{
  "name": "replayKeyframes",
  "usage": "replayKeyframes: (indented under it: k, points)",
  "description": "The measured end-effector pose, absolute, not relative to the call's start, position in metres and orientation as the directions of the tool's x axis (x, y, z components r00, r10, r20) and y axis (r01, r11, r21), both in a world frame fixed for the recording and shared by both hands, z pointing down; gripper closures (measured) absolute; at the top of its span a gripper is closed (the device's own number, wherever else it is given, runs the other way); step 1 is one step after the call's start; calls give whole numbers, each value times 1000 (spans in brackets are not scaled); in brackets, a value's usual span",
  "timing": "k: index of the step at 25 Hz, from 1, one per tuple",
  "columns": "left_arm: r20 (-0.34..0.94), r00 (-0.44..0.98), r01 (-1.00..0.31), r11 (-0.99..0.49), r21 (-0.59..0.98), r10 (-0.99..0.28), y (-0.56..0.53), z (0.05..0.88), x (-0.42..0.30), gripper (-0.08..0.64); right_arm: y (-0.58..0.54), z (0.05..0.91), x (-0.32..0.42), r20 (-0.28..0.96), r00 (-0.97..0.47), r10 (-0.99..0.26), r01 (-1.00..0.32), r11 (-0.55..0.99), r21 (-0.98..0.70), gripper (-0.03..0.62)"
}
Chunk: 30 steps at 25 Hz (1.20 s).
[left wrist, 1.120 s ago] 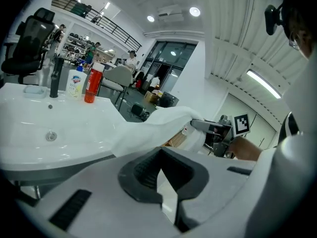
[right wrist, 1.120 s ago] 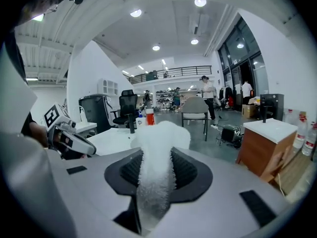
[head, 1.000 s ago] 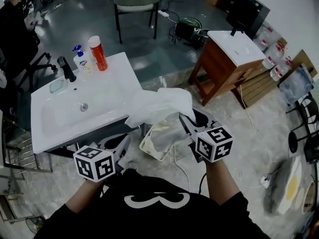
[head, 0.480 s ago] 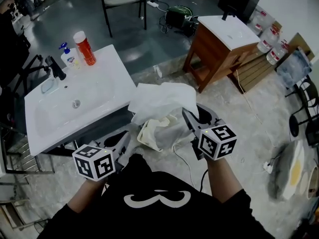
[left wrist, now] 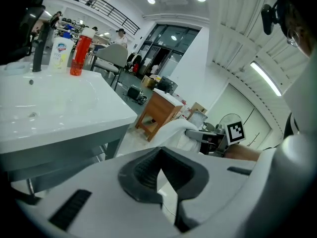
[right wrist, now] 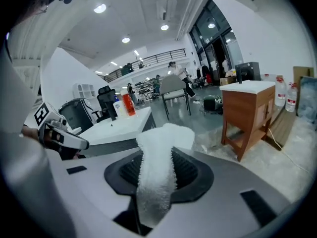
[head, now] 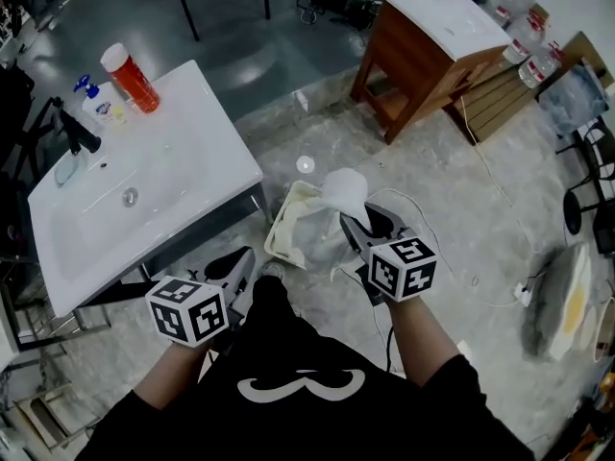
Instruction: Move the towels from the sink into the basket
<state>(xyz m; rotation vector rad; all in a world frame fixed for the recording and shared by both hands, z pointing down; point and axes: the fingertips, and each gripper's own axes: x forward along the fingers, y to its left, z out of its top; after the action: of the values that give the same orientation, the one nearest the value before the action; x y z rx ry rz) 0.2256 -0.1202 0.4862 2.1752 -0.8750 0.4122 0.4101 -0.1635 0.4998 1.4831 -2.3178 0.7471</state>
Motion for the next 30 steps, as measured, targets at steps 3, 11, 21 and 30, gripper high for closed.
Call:
replayKeyframes:
  k: [3,11,21,30]
  points:
    - [546,715,-698,-483,528,-437,-131,509,231,555,-173,543,417,545,-409,-732,-908,264,-326,466]
    - [592,696,-716,-461,525,-406,-151,575,234,555,-199,641,419,633,-374,-677,-901,103,-422,466]
    - [610,694,-713,-482,509,-382,-176,609,228,555,-228,740,407,724,-358,-590,-902,17,-431,462]
    - [621,688,-720,-461,518,-376,-179,621,221,555,-234,777,399,742,-394,-542,-891,29,-452,314]
